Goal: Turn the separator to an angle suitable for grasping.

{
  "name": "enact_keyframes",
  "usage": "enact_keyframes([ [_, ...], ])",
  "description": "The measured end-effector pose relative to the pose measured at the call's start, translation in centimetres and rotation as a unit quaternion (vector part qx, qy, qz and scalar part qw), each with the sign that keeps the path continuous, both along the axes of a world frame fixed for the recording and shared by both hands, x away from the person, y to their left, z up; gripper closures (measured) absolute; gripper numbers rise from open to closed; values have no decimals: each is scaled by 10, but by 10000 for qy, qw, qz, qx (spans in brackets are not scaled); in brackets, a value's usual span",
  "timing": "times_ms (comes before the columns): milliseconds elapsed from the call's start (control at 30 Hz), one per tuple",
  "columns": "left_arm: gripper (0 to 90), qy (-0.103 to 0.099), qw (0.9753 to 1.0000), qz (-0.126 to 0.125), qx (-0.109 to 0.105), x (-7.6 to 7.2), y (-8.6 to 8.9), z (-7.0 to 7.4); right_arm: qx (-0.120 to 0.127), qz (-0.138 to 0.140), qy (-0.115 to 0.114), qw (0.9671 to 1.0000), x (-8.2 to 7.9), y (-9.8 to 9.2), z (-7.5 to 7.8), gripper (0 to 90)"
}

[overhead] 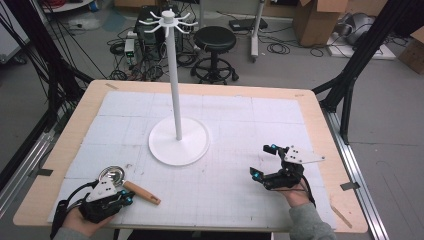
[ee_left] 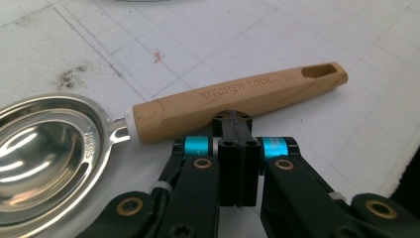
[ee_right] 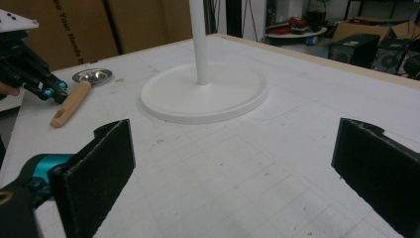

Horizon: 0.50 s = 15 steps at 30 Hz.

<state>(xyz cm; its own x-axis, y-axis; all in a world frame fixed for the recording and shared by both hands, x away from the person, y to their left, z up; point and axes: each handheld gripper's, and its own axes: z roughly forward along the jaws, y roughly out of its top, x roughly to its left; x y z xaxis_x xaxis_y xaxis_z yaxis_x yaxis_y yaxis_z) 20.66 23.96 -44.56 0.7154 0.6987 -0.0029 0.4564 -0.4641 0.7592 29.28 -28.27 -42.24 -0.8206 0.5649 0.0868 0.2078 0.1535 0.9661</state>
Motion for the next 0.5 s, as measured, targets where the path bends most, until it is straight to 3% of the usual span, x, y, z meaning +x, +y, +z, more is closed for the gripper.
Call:
enact_keyframes([
  [500, 896, -12, 10000, 69, -37, 13, -8, -1, -50, 14, 18, 10000, 0, 2, -1, 22],
])
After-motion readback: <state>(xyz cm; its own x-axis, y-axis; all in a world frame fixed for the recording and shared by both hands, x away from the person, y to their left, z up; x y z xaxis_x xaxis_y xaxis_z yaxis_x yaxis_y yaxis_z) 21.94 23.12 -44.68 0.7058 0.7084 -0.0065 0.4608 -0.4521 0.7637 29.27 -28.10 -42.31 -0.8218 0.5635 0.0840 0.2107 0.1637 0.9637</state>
